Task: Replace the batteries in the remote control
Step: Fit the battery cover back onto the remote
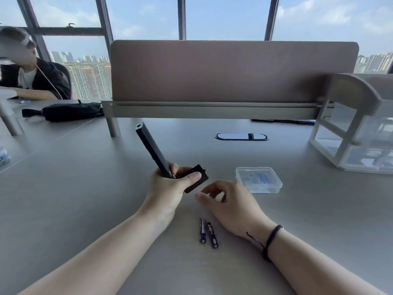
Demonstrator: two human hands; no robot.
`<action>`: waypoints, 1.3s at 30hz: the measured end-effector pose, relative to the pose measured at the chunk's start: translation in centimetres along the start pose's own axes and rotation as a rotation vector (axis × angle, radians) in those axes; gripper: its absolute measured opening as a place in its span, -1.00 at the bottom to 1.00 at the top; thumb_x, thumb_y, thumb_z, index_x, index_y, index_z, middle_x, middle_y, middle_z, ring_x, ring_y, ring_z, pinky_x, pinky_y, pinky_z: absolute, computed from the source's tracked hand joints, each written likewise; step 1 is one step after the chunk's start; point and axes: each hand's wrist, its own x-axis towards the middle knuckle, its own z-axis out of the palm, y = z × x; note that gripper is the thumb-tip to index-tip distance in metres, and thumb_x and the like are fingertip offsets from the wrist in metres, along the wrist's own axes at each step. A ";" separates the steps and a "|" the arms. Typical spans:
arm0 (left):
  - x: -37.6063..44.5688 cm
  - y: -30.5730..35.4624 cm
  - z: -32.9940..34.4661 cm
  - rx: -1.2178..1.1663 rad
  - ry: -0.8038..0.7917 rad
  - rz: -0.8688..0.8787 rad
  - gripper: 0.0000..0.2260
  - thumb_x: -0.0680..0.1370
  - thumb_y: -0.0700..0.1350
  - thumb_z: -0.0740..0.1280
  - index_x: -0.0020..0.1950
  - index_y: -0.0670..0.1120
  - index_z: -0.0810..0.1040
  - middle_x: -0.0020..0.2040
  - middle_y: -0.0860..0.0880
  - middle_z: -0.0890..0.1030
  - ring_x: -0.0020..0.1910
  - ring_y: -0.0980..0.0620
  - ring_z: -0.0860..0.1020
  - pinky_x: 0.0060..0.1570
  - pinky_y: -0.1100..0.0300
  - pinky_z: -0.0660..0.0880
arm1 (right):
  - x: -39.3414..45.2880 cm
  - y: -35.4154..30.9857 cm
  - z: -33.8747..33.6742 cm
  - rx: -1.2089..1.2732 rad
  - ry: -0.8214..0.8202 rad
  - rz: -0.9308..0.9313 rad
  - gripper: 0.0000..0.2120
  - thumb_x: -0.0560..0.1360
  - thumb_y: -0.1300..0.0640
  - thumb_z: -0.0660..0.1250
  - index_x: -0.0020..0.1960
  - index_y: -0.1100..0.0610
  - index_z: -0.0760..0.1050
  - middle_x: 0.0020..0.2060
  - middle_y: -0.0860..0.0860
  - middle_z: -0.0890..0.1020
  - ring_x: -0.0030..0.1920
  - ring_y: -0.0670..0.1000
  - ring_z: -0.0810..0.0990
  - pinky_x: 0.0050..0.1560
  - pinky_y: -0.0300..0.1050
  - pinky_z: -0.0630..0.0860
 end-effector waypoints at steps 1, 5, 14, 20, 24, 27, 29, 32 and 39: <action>-0.1 0.1 0.0 -0.037 -0.030 -0.009 -0.55 0.40 -0.45 0.46 -0.29 -0.01 0.27 -0.25 -0.09 0.67 -0.17 -0.10 0.69 -0.19 0.16 0.54 | 0.0 0.0 -0.1 0.051 0.010 -0.003 -0.65 0.38 -0.35 0.30 -0.09 -0.12 0.63 -0.19 -0.22 0.67 -0.31 -0.21 0.50 -0.21 -0.17 0.46; -0.7 0.3 0.3 -0.136 -0.139 -0.056 -0.58 0.42 -0.45 0.43 -0.29 -0.02 0.28 -0.31 -0.07 0.63 -0.23 -0.10 0.68 -0.14 0.04 0.56 | -0.3 0.0 -0.4 0.158 0.055 -0.024 -0.69 0.42 -0.24 0.36 -0.25 0.00 0.59 -0.55 -0.27 0.52 -0.53 -0.16 0.39 -0.42 -0.25 0.31; -1.0 0.9 0.4 -0.322 -0.279 -0.199 -0.59 0.60 0.18 0.17 -0.24 -0.13 0.44 0.09 -0.42 0.63 0.05 -0.30 0.65 0.13 -0.10 0.57 | -0.1 0.4 -1.0 0.534 0.052 -0.037 -0.91 0.55 0.16 0.34 -0.14 0.05 0.54 -0.24 0.00 0.75 -0.42 -0.02 0.52 -0.42 -0.24 0.40; -0.9 0.5 0.7 -0.184 -0.209 -0.133 -0.51 0.42 0.37 0.18 -0.23 -0.07 0.47 -0.29 -0.07 0.53 -0.37 0.04 0.38 -0.39 0.20 0.27 | -0.1 0.5 -1.3 0.820 -0.026 -0.012 -0.86 0.59 0.23 0.29 0.02 0.08 0.61 -0.32 0.05 0.66 -0.49 0.02 0.40 -0.53 -0.24 0.31; -1.3 0.6 0.7 -0.108 -0.260 -0.113 -0.50 0.41 0.35 0.21 -0.16 -0.11 0.50 -0.38 -0.05 0.39 -0.46 0.06 0.31 -0.43 0.17 0.13 | -0.3 0.4 -1.2 0.816 -0.113 -0.074 -0.82 0.58 0.24 0.29 0.10 0.12 0.64 -0.30 0.12 0.62 -0.50 -0.01 0.38 -0.51 -0.26 0.31; -1.1 0.3 0.5 -0.053 -0.296 -0.060 -0.42 0.29 0.42 0.33 -0.13 -0.11 0.52 -0.37 -0.10 0.40 -0.51 0.08 0.27 -0.47 0.19 0.07 | -0.3 0.5 -0.9 0.740 -0.121 -0.116 -0.80 0.58 0.25 0.30 0.14 0.11 0.64 -0.33 0.07 0.62 -0.47 -0.01 0.38 -0.49 -0.28 0.32; -0.8 0.1 0.2 -0.042 -0.301 -0.033 -0.42 0.18 0.47 0.41 -0.20 -0.03 0.57 -0.39 -0.09 0.42 -0.55 0.09 0.25 -0.54 0.26 0.07 | -0.2 0.6 -0.8 0.712 -0.107 -0.127 -0.79 0.59 0.24 0.29 0.13 0.07 0.64 -0.36 0.04 0.62 -0.48 -0.03 0.37 -0.49 -0.30 0.32; -0.7 0.1 -0.1 -0.056 -0.314 -0.026 -0.47 0.11 0.46 0.46 -0.26 0.04 0.60 -0.38 -0.08 0.49 -0.58 0.07 0.30 -0.59 0.32 0.13 | -0.2 0.7 -0.6 0.708 -0.072 -0.113 -0.78 0.58 0.24 0.30 0.07 -0.01 0.65 -0.39 -0.01 0.62 -0.49 -0.05 0.36 -0.51 -0.30 0.31; -1.0 0.6 0.3 0.016 -0.392 -0.001 -0.90 0.38 -0.12 0.54 -0.19 -0.07 0.64 -0.34 -0.12 0.62 -0.45 -0.01 0.49 -0.50 0.22 0.37 | 0.2 1.1 -0.5 0.633 0.068 -0.102 -0.82 0.53 0.21 0.38 0.07 -0.01 0.65 -0.41 -0.04 0.62 -0.50 -0.19 0.48 -0.39 -0.29 0.32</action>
